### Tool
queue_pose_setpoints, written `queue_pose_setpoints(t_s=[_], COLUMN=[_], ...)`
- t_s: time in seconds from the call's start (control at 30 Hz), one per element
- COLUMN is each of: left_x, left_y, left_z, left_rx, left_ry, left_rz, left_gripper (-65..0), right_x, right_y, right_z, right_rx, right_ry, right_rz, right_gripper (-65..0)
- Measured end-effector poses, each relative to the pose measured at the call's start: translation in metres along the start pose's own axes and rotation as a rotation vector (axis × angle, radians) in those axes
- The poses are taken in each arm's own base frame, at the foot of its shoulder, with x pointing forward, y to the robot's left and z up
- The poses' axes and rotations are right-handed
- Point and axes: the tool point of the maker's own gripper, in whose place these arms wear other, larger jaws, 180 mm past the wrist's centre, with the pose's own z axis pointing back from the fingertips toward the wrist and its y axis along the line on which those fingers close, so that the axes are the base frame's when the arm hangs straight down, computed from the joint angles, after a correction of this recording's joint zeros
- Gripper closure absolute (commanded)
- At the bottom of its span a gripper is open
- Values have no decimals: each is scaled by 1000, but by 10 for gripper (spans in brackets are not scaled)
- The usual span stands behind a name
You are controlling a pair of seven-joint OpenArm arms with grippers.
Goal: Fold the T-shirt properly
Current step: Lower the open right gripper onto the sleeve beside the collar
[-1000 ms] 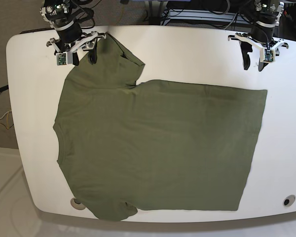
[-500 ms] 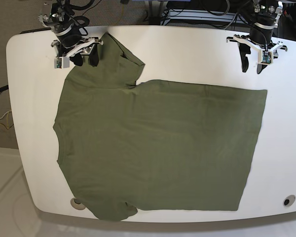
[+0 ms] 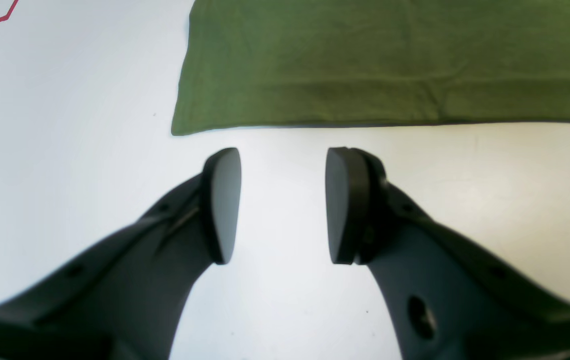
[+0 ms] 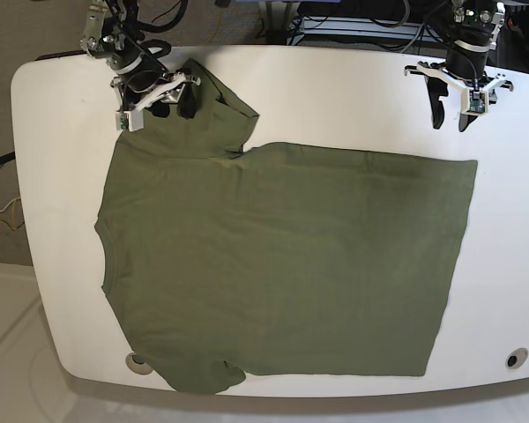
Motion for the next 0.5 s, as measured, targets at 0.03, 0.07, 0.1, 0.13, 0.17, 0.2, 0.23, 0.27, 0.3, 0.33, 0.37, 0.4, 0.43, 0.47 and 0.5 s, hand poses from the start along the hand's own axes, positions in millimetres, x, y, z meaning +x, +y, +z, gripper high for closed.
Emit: queue_pose_setpoints(t_s=[0.03,0.07,0.1,0.13,0.17,0.2,0.23,0.27,0.3,0.33,0.37,0.4,0.43,0.47,0.5], left_x=[0,0,0,0,0,0,0,0,0,0,0,-1,-1,-1,-1], left_y=[1,1,1,1,1,1,1,1,1,1,1,1,1,1,1], left_z=[0,0,0,0,0,0,0,0,0,0,0,0,0,1,1], left_rx=[3,4,5,6,6,6,6,6,6,6,5,5,3,2,1], left_ry=[0,0,0,0,0,1,0,0,0,1,2,2,2,2,3], left_rz=[1,1,1,1,1,1,1,1,1,1,-1,-2,-2,-2,-2], left_gripper=[-247,-247,-246,-246,-246,-246,-246,-247,-249,-248,-248,-248,-248,-249,-249], right_x=[2,3,4,5,6,6,6,6,6,7,6,6,6,6,6], right_y=[0,0,-1,-1,-2,-2,-2,-2,-2,0,4,6,7,10,11], right_z=[-1,-1,-1,-1,0,0,0,0,0,0,-1,-2,-3,-4,-5], right_rx=[-2,-6,-9,-11,-12,-12,-13,-13,-8,1,26,38,47,61,68], right_ry=[-2,0,-2,-5,-8,-8,-7,-7,-7,-8,-10,-8,-7,-6,-7], right_rz=[6,15,19,24,26,27,28,29,34,42,67,77,84,94,98], right_gripper=[-335,-335,-335,-335,-335,-335,-335,-336,-337,-338,-338,-339,-339,-339,-339])
